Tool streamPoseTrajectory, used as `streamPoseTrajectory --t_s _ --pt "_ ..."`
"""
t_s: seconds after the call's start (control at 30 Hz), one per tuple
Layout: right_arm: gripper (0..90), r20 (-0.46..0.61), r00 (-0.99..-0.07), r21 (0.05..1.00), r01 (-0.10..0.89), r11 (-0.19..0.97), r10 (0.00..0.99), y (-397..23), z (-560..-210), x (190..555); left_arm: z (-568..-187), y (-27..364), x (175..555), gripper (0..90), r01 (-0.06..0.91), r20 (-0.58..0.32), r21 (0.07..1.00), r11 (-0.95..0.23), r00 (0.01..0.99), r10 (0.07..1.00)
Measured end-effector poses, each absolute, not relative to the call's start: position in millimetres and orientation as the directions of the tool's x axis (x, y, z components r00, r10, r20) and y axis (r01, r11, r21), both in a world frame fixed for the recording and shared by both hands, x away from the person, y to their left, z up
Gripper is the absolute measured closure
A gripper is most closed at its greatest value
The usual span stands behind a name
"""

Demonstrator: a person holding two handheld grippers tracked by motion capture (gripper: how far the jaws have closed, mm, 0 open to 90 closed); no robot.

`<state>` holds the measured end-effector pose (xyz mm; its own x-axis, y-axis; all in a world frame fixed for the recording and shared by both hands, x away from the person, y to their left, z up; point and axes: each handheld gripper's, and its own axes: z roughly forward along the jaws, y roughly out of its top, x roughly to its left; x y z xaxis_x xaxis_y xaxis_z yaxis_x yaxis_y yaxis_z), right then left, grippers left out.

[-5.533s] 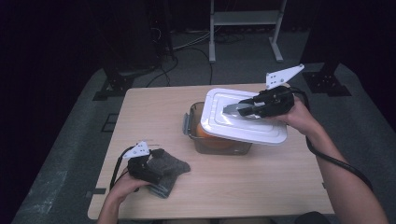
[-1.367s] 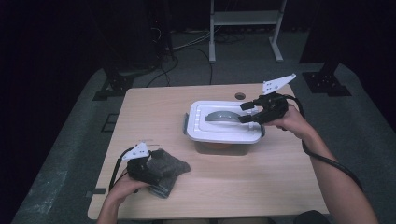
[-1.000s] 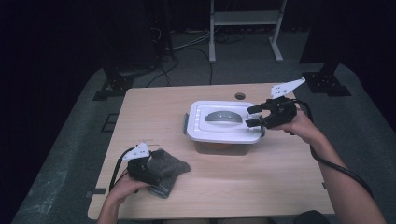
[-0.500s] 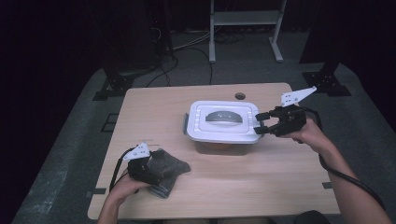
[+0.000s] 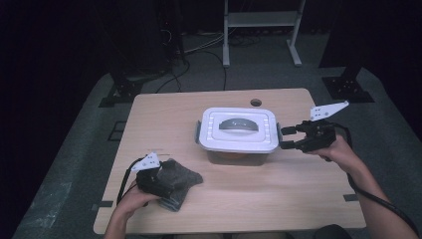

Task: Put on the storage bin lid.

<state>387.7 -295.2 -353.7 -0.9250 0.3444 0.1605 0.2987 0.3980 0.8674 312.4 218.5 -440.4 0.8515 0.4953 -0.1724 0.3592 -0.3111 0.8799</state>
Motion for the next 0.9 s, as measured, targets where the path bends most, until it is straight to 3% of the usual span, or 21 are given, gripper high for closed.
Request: streamPoseTrajectory --t_s 0.9 --pt "36.8 0.234 -0.883 0.855 0.386 0.346 0.407 -329.1 -394.0 363.9 -441.3 217.0 312.2 2.5 0.363 -0.176 0.877 -0.315 0.852 0.494"
